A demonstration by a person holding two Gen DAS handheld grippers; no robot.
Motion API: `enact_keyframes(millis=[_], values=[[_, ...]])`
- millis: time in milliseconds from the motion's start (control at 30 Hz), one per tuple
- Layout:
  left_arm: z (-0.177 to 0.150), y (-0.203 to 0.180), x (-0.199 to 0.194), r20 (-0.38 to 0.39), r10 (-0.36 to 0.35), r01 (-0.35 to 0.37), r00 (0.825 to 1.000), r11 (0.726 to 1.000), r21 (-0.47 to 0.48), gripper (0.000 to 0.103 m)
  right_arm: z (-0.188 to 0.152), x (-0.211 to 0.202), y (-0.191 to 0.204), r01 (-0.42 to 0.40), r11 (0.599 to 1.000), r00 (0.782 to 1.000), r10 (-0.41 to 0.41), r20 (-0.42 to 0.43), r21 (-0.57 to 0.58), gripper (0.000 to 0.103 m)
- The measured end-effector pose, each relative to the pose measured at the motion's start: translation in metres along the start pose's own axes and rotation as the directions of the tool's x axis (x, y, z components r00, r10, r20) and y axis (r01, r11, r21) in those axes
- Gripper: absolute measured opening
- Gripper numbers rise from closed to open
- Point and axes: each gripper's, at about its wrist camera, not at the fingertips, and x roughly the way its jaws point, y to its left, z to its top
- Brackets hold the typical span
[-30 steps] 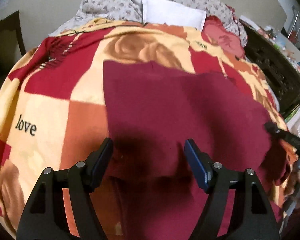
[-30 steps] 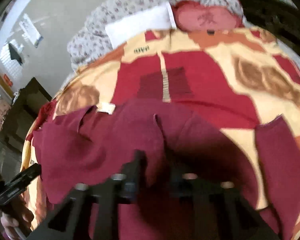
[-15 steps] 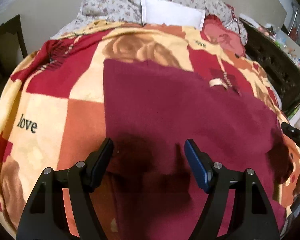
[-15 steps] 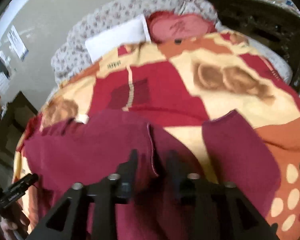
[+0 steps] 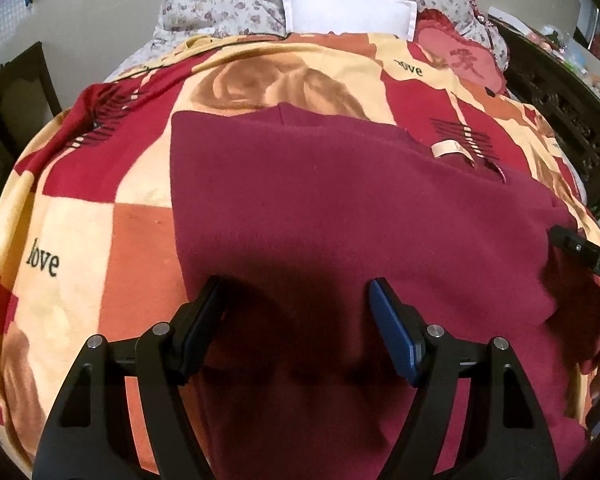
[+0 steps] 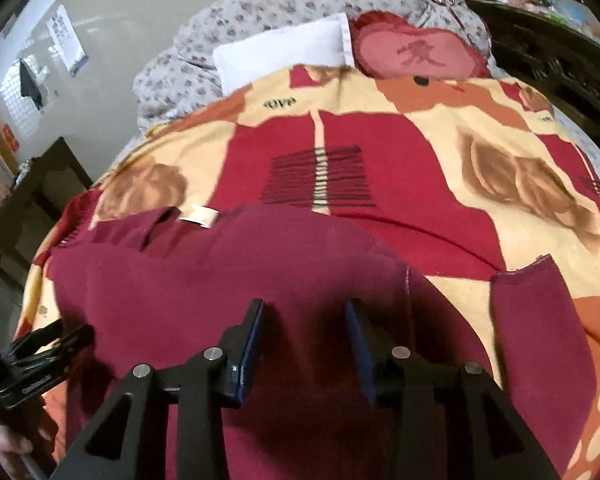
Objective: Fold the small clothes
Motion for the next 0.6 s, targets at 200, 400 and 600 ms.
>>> enact_keyframes(millis=[200, 400, 600], values=[[-0.001, 0.000, -0.011, 0.015, -0.023, 0.024, 1.000, 0.999, -0.030, 0.074, -0.013, -0.013, 0.009, -0.007, 1.000, 0.999, 0.006, -0.039, -0.027, 0.040], [-0.005, -0.011, -0.022, 0.013, -0.010, 0.010, 1.000, 1.000, 0.005, 0.074, -0.017, -0.022, -0.004, -0.046, 0.999, 0.998, 0.047, -0.046, 0.008, 0.041], [-0.002, -0.009, -0.036, 0.040, -0.058, 0.058, 0.998, 0.998, -0.017, 0.074, -0.018, -0.071, -0.054, 0.125, 0.992, 0.992, -0.125, 0.024, -0.014, 0.052]])
